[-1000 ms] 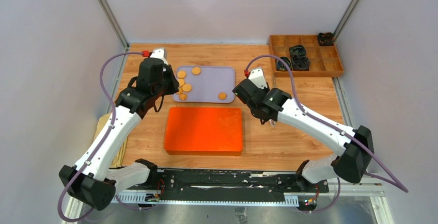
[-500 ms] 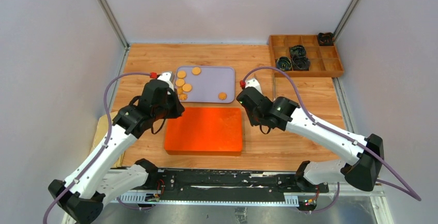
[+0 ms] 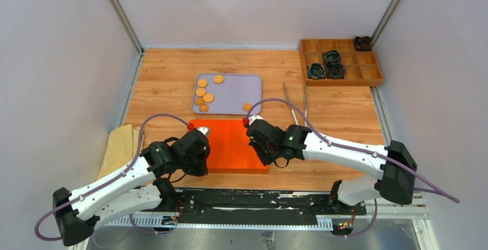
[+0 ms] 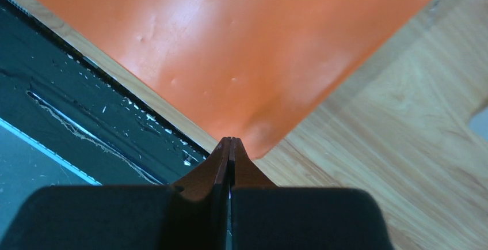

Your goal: Pack the cookies

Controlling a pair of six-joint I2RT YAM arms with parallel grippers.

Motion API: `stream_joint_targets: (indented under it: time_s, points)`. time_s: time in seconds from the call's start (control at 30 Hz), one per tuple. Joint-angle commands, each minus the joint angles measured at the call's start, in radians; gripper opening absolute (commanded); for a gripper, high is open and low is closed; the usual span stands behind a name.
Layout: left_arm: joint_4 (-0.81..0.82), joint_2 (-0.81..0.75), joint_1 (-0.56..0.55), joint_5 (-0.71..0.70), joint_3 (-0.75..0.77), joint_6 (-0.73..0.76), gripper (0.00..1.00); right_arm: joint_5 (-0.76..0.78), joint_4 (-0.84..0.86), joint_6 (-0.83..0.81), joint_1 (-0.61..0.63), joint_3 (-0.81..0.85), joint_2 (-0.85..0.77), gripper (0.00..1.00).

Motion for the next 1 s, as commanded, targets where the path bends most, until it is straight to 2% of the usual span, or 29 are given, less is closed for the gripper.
stream_joint_targets:
  time_s: [0.0, 0.6, 0.97]
  points:
    - [-0.026, 0.031, -0.106, -0.039, -0.047, -0.107, 0.0, -0.057, 0.041, 0.03, 0.038, -0.027, 0.045, 0.0]
    - [-0.002, 0.095, -0.123, -0.233, -0.084, -0.199, 0.0, -0.095, 0.04, 0.023, 0.087, -0.05, 0.138, 0.0]
    - [0.086, 0.248, -0.123, -0.293, -0.025, -0.18, 0.0, 0.0, 0.029, 0.033, 0.087, -0.025, 0.199, 0.0]
